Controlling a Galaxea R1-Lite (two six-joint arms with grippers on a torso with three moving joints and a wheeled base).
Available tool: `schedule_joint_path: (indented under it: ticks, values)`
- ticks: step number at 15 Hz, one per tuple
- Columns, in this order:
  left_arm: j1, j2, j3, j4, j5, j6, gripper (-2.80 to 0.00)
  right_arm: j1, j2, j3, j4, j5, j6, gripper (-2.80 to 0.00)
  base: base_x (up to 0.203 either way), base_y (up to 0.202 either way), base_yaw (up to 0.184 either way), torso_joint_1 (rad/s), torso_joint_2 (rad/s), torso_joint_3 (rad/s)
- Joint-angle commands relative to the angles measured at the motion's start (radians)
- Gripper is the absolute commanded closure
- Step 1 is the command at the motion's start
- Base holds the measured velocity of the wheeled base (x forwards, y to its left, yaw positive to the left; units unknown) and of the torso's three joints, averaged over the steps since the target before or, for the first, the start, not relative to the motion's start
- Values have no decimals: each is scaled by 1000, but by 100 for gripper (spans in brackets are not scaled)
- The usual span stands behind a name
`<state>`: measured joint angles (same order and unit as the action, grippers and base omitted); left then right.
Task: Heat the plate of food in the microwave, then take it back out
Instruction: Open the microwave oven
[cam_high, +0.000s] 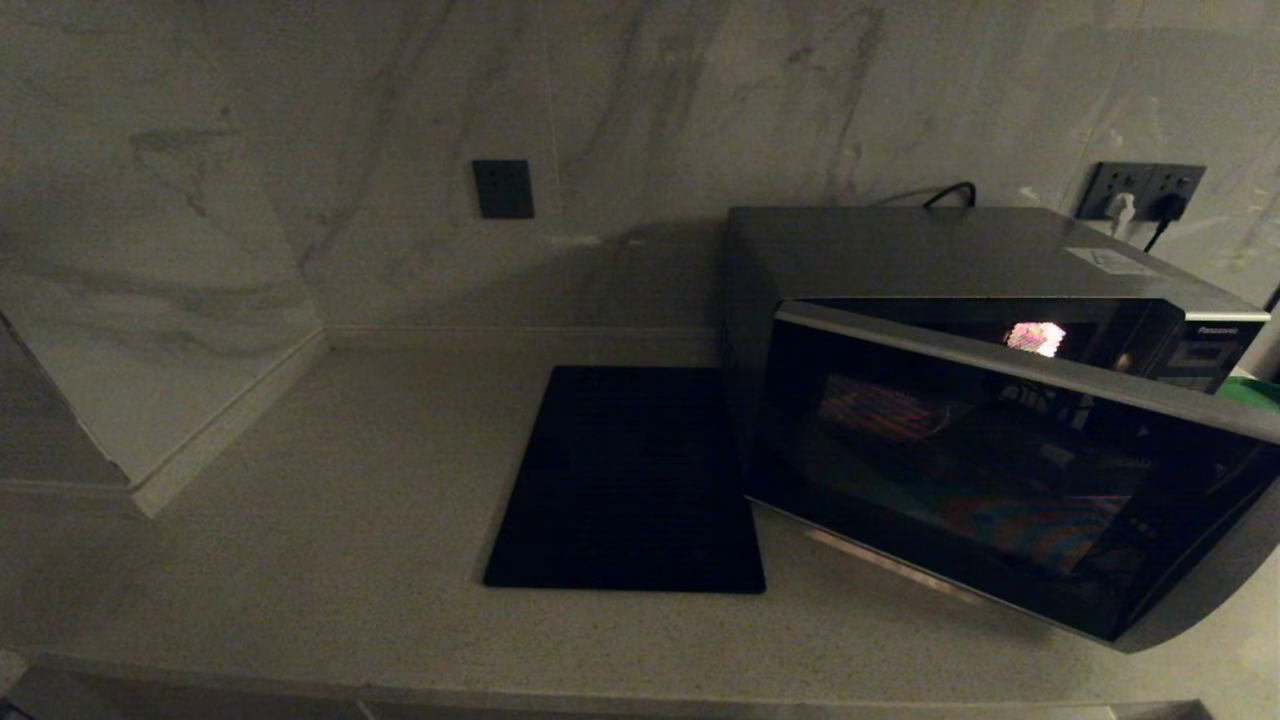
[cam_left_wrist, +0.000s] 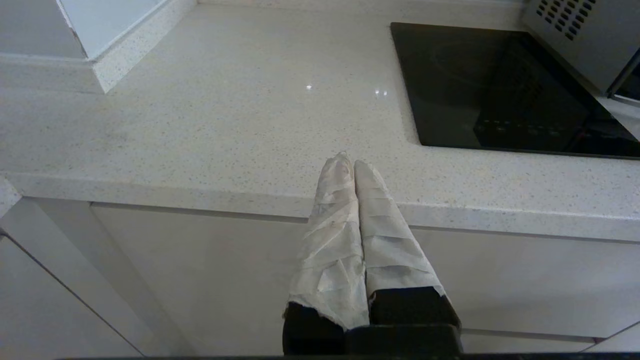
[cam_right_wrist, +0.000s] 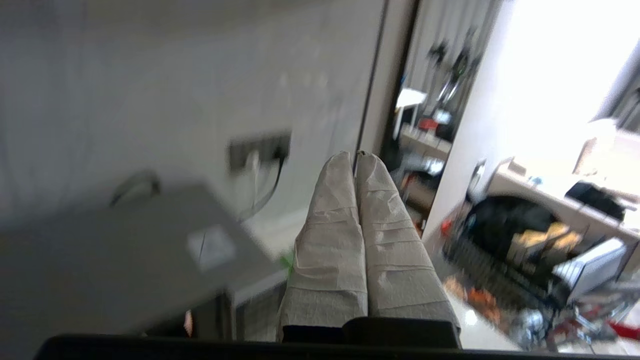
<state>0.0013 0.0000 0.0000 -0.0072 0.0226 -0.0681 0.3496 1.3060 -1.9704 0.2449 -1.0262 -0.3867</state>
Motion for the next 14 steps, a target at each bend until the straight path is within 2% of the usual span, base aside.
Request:
schedule_joint_path:
  ticks: [1, 4, 6, 8, 11, 12, 14]
  values:
    - [0, 2, 0, 0, 0, -1, 0, -1, 2, 3, 183, 3, 127, 0, 0, 0, 0, 0, 0, 0]
    - [0, 0, 0, 0, 0, -1, 0, -25, -1, 4, 452, 80, 341, 0, 0, 0, 0, 0, 0, 0]
    - [0, 1, 0, 0, 0, -1, 0, -70, 2, 3, 604, 224, 482, 0, 0, 0, 0, 0, 0, 0]
    - [0, 1, 0, 0, 0, -1, 0, -110, 13, 1, 668, 373, 561, 0, 0, 0, 0, 0, 0, 0]
    - [0, 0, 0, 0, 0, -1, 0, -177, 42, 2, 734, 546, 703, 0, 0, 0, 0, 0, 0, 0]
    - [0, 0, 0, 0, 0, -1, 0, -197, 54, 3, 754, 592, 747, 0, 0, 0, 0, 0, 0, 0]
    - [0, 0, 0, 0, 0, -1, 0, -202, 61, 23, 760, 624, 769, 0, 0, 0, 0, 0, 0, 0]
